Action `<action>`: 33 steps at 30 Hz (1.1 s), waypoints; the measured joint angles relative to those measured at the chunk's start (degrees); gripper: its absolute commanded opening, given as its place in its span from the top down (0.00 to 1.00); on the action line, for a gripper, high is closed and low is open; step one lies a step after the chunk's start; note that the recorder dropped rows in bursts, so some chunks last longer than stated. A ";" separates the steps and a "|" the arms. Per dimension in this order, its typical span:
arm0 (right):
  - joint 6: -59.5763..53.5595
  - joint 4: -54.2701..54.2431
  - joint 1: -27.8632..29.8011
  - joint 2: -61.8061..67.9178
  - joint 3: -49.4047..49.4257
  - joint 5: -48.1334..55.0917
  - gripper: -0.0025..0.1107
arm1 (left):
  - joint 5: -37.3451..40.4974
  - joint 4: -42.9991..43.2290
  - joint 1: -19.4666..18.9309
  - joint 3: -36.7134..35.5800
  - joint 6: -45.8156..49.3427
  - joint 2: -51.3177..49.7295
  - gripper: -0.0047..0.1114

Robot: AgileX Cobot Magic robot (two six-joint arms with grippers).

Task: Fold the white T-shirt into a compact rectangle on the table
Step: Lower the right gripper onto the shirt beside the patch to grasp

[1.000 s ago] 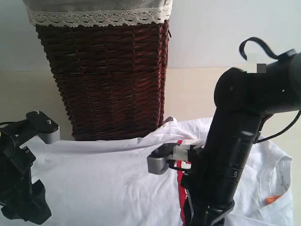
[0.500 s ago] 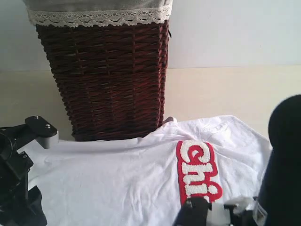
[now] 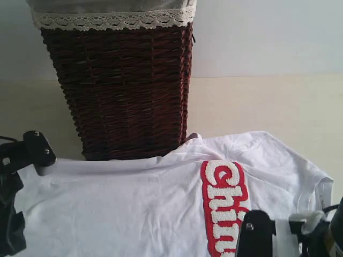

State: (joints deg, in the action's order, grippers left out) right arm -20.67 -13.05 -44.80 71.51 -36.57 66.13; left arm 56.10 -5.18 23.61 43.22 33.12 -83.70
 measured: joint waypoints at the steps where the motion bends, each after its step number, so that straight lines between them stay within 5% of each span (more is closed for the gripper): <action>1: 2.39 4.46 0.00 0.00 0.00 -1.15 0.51 | -1.31 4.12 0.00 0.00 0.49 0.00 0.44; 8: 7.97 20.03 0.00 0.00 0.00 -4.48 0.51 | -4.74 24.50 0.00 -0.50 13.32 0.00 0.44; 19: 9.25 20.42 0.00 0.00 0.00 -11.58 0.51 | -12.33 15.72 0.00 -0.64 18.95 -10.78 0.40; 25: 9.69 20.05 0.00 0.00 0.00 -12.05 0.51 | -19.25 16.22 0.00 -5.81 19.44 -11.86 0.31; 33: 9.69 19.04 0.00 0.00 0.00 -12.43 0.51 | -25.32 17.03 -2.11 -7.87 19.78 -11.50 0.32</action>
State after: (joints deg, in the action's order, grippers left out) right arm -10.97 5.99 -44.80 71.51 -36.57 53.70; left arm 30.78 11.85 21.50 35.35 52.90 -95.20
